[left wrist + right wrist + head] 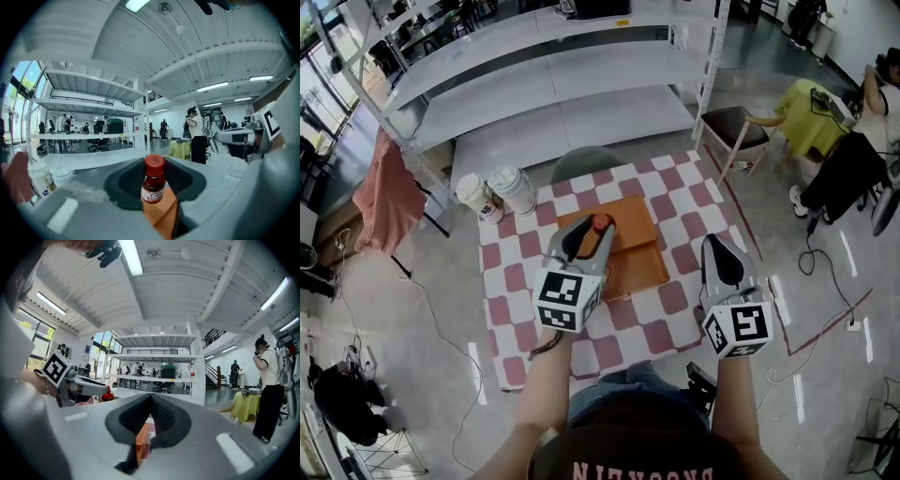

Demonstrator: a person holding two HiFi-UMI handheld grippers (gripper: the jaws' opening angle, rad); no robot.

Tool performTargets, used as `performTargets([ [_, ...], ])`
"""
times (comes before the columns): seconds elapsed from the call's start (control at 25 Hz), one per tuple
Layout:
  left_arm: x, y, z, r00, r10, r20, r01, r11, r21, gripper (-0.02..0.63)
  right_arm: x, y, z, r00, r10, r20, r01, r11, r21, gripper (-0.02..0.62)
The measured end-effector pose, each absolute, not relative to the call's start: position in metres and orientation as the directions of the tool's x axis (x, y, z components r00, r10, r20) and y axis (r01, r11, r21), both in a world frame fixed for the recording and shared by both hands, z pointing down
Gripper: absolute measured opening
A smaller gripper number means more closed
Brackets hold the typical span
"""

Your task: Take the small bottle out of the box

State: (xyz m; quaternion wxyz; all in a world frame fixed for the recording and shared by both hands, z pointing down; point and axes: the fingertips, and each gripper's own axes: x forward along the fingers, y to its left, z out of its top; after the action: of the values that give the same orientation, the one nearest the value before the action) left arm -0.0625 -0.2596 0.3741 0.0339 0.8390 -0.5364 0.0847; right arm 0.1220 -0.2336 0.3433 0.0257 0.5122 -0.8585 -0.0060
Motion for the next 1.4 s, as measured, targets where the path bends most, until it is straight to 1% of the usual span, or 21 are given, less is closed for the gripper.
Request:
performTargets([
  [0.24, -0.092, -0.255, 0.358, 0.296, -0.943, 0.15, -0.951, -0.305, -0.044, 0.137, 0.1, -0.252, 0.336, -0.572, -0.82, 0.018, -0.819, 0.573, 0.039, 0.002],
  [0.44, -0.122, -0.243, 0.347, 0.164, -0.98, 0.111, -0.985, -0.169, -0.039, 0.137, 0.082, -0.261, 0.328, -0.653, -0.757, 0.0, -0.756, 0.652, 0.059, 0.002],
  [0.8, -0.166, -0.208, 0.321, -0.006, -1.0, 0.027, -1.0, 0.005, -0.029, 0.137, 0.066, -0.266, 0.315, -0.706, -0.707, -0.039, -0.708, 0.703, 0.068, 0.002],
  [1.0, -0.174, -0.197, 0.304, -0.033, -0.999, 0.001, -0.999, 0.033, -0.041, 0.137, 0.065, -0.26, 0.302, -0.71, -0.702, -0.055, -0.704, 0.706, 0.076, 0.001],
  [1.2, -0.171, -0.193, 0.29, -0.023, -1.0, -0.012, -0.998, 0.024, -0.055, 0.137, 0.073, -0.258, 0.283, -0.664, -0.741, -0.101, -0.747, 0.663, 0.054, 0.0],
  [1.4, -0.166, -0.191, 0.276, -0.008, -0.999, -0.04, -0.998, 0.011, -0.062, 0.137, 0.077, -0.251, 0.273, -0.644, -0.758, -0.099, -0.765, 0.64, 0.07, 0.0],
])
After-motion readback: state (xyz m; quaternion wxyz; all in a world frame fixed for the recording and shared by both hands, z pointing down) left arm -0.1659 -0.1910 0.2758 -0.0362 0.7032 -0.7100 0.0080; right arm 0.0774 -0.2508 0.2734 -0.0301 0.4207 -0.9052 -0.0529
